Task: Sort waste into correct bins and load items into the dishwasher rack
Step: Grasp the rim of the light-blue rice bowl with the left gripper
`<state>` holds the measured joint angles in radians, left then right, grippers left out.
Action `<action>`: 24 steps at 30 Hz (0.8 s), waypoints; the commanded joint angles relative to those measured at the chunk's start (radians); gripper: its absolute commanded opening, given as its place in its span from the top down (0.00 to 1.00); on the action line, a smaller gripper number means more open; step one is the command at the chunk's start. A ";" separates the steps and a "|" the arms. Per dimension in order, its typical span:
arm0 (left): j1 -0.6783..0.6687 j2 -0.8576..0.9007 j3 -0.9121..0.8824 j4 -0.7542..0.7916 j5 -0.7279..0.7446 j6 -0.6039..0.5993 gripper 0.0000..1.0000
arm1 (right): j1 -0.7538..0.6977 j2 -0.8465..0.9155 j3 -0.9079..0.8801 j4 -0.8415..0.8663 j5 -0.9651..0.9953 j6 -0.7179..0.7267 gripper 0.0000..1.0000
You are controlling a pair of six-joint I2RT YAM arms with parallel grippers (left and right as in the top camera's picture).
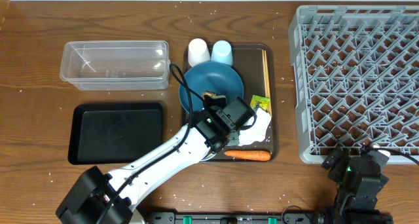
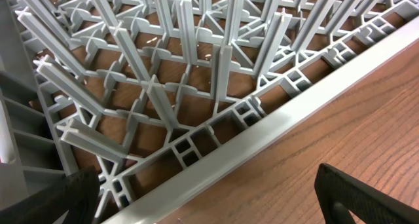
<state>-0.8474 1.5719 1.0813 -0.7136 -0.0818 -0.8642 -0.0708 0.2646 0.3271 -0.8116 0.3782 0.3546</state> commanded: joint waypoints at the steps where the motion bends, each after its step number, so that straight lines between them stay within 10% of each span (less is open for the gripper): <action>1: -0.001 -0.007 0.002 -0.008 -0.010 -0.001 0.94 | -0.006 -0.002 0.011 -0.002 0.010 -0.011 0.01; 3: -0.001 0.000 0.002 -0.008 -0.008 -0.002 0.92 | -0.006 -0.002 0.011 -0.002 0.010 -0.011 0.01; 5: -0.002 0.011 0.000 -0.010 0.003 -0.002 0.60 | -0.006 -0.002 0.011 -0.002 0.010 -0.012 0.01; 10: -0.001 0.063 -0.011 -0.010 0.021 -0.002 0.41 | -0.006 -0.002 0.011 -0.002 0.010 -0.011 0.01; 24: -0.001 0.249 -0.011 0.060 0.012 -0.032 0.39 | -0.006 -0.002 0.011 -0.002 0.010 -0.011 0.01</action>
<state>-0.8474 1.8019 1.0763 -0.6594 -0.0586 -0.8761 -0.0708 0.2646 0.3271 -0.8116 0.3782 0.3546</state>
